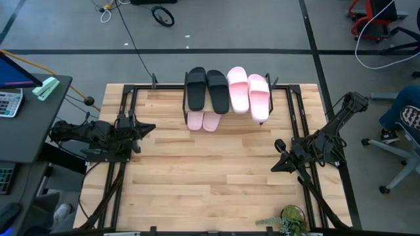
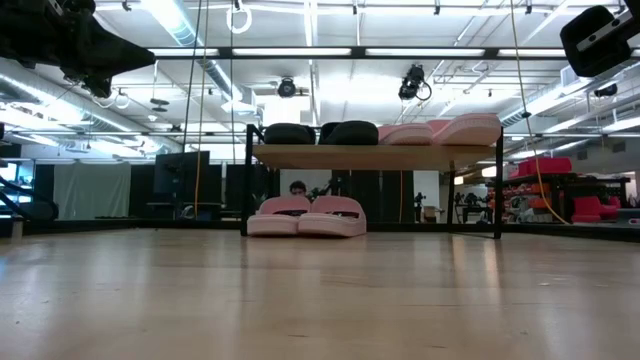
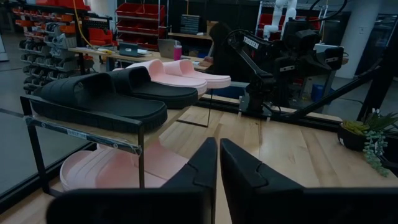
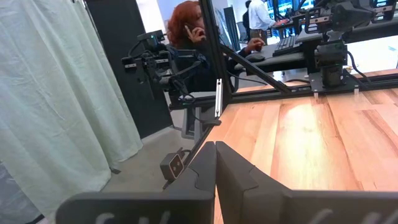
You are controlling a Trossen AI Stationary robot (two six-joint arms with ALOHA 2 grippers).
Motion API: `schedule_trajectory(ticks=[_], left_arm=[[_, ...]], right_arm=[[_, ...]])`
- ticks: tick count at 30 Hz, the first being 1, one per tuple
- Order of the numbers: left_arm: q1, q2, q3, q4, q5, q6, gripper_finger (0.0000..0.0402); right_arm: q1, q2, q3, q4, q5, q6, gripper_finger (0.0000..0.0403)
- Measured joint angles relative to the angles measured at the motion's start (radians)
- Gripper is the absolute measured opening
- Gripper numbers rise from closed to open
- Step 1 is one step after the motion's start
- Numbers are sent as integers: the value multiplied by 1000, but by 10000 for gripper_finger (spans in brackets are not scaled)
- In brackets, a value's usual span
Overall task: Pick and place slides into the shelf
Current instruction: Return to Home Position
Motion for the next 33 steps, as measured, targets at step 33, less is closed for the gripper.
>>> schedule_trajectory(ticks=[33], left_arm=[[0, 0, 0, 0, 0, 0, 30]], right_arm=[[0, 0, 0, 0, 0, 0, 9]])
